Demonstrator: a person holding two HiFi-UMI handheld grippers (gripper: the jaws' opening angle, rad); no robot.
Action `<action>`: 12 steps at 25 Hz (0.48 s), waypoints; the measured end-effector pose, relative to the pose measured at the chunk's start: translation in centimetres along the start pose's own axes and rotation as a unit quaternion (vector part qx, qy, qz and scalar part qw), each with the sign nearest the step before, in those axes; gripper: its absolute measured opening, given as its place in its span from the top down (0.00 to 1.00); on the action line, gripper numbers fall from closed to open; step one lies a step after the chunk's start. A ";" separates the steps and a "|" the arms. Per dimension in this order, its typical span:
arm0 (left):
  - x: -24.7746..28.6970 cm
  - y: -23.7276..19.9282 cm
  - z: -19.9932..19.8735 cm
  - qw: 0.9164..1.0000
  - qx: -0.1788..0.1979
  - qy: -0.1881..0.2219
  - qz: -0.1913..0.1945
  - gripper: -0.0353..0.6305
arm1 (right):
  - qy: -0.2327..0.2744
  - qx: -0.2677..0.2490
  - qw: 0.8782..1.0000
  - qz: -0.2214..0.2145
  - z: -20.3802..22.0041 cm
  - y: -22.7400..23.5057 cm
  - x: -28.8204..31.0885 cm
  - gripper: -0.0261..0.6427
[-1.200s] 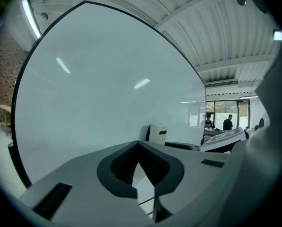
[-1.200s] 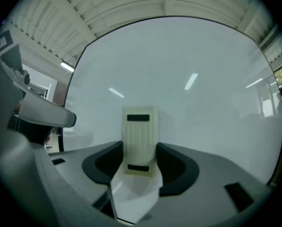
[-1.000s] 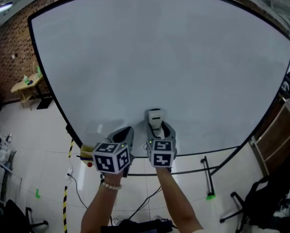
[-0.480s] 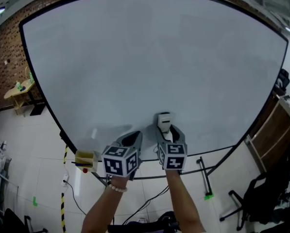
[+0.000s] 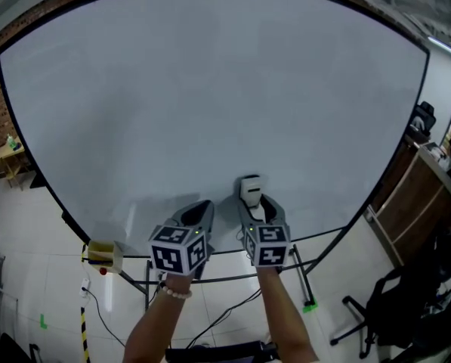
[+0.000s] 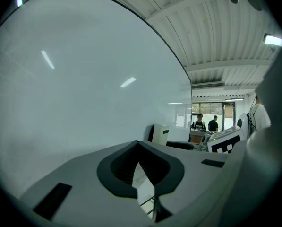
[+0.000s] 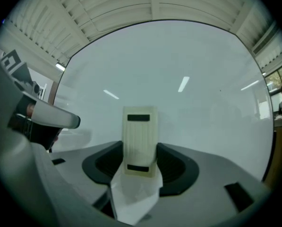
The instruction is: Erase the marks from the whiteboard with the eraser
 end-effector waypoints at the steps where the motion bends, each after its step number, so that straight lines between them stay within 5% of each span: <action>1: 1.1 0.8 0.0 1.000 -0.001 0.001 0.001 0.97 | 0.000 0.000 1.000 0.000 0.0 1.2 0.0 0.59; 12: 10.9 8.6 0.4 1.000 0.002 0.008 0.003 0.97 | 0.003 0.005 1.000 0.004 0.5 14.1 0.4 0.59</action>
Point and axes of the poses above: the fingertips, and each gripper's own axes: x forward along the fingers, y to its right, z out of its underside, the point moved 5 cm from there along -x, backward along the fingers, and after that the axes turned 13 degrees about z, right-handed, at the moved point
